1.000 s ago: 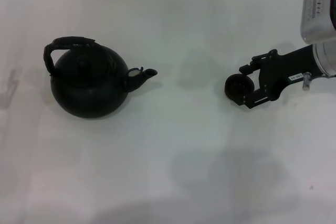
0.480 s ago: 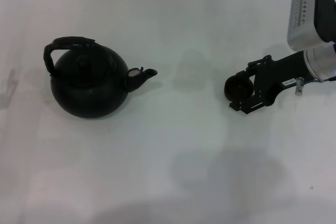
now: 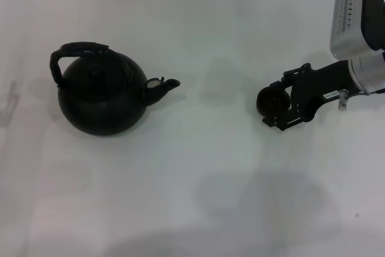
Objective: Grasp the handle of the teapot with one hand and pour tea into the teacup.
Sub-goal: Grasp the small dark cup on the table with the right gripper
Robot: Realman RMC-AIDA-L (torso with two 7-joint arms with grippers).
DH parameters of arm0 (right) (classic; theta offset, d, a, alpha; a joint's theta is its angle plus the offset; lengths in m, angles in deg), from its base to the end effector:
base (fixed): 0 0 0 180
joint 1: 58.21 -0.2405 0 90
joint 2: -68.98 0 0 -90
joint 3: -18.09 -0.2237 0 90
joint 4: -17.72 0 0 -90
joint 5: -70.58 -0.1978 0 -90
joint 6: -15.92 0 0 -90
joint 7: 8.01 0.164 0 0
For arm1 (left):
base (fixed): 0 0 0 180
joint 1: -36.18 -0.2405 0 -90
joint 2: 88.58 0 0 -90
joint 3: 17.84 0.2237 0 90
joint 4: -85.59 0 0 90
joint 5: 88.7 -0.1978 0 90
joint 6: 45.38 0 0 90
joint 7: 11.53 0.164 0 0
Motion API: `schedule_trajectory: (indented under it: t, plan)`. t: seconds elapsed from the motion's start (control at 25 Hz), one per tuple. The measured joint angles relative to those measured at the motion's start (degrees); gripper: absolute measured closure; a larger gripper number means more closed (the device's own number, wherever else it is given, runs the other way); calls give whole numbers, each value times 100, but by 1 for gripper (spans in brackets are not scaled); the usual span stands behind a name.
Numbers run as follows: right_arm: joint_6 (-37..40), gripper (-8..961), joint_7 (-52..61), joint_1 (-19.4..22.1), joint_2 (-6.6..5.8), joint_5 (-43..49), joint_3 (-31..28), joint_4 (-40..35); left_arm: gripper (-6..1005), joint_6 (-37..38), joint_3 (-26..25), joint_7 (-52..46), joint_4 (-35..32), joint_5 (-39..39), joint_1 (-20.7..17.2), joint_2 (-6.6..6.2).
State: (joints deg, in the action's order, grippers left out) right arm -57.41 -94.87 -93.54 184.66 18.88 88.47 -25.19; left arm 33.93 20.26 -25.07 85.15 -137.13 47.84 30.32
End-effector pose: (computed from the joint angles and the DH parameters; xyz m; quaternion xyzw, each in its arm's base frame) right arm 0.2394 0.3306 -0.0387 -0.9843 0.1402 -0.0681 0.0831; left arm -0.3593 0.2395 0.0322 -0.6727 -0.2541 -0.2553 0.6463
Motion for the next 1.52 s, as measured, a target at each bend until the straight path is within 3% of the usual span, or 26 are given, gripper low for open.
schedule_trajectory:
  t: [0.68, 1.04, 1.2, 1.52]
  plan:
    - [56, 213, 18, 18, -18, 2, 132, -12, 152, 41, 5, 0, 0, 0, -12, 2]
    - [-873, 220, 343, 83, -33, -84, -428, -894, 153, 42, 7, 0, 0, 1, -3, 1]
    - [-1025, 217, 489, -39, -8, -450, -14, -1052, 152, 48, 17, 0, 0, 1, 21, 2]
    - [-284, 212, 922, -233, 15, -881, 1127, -1103, 152, 237, 22, 0, 0, 1, 37, 1]
